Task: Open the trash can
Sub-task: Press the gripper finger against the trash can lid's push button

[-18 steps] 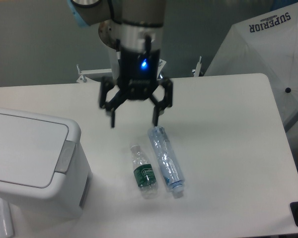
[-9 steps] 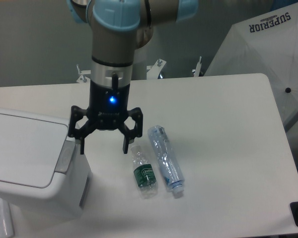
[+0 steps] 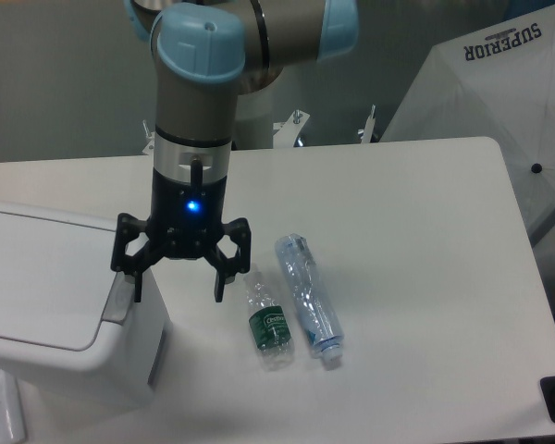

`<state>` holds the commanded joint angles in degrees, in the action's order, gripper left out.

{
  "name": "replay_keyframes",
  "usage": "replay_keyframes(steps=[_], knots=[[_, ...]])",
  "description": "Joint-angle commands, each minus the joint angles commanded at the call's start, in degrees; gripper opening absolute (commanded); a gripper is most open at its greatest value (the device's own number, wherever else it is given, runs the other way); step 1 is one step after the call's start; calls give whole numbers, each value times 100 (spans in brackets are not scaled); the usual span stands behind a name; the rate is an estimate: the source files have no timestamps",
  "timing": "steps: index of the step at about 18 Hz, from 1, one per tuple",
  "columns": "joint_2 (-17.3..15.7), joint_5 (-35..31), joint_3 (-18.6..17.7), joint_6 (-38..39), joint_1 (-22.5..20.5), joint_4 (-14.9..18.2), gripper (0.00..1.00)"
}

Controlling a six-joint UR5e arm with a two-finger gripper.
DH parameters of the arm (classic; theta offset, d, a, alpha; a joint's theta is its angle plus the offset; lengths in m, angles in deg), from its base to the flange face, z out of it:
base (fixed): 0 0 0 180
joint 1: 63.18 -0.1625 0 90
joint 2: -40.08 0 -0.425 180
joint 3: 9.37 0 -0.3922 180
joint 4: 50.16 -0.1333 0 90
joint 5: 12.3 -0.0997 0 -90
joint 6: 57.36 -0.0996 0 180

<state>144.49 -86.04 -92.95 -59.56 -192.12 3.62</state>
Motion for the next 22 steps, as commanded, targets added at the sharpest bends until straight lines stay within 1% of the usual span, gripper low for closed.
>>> replay_keyframes(steps=[6,22], knots=[[-9,0,-26,9,70,0,100],[0,0,-35,18,70,0,100]])
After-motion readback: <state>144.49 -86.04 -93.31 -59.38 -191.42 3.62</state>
